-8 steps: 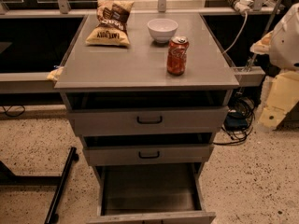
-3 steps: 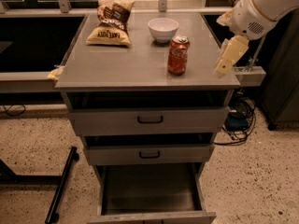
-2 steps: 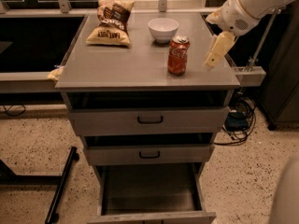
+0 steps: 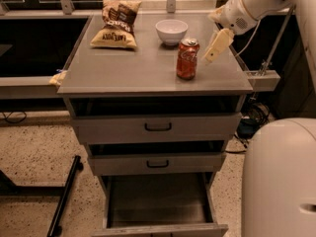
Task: Place coke can into bottom drawer
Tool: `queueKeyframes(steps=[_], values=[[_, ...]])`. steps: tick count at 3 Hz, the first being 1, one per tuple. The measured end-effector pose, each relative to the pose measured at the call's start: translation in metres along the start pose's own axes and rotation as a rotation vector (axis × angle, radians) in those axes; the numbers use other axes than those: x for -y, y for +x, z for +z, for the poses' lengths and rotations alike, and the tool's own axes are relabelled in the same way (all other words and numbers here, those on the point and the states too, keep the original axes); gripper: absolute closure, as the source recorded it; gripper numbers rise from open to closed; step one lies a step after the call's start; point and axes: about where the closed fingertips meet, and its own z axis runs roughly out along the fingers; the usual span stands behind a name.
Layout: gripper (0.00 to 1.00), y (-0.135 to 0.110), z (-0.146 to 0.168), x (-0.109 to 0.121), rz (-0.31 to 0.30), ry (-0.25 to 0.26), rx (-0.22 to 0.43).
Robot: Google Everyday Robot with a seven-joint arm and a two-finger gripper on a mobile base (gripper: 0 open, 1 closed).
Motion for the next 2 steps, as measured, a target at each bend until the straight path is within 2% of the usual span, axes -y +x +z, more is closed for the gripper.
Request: queueKeyframes(steps=[1, 2], values=[[0.00, -0.003, 0.018, 0.012, 0.023, -0.008, 0.052], [0.00, -0.017, 0.054, 0.015, 0.047, -0.051, 0.118]])
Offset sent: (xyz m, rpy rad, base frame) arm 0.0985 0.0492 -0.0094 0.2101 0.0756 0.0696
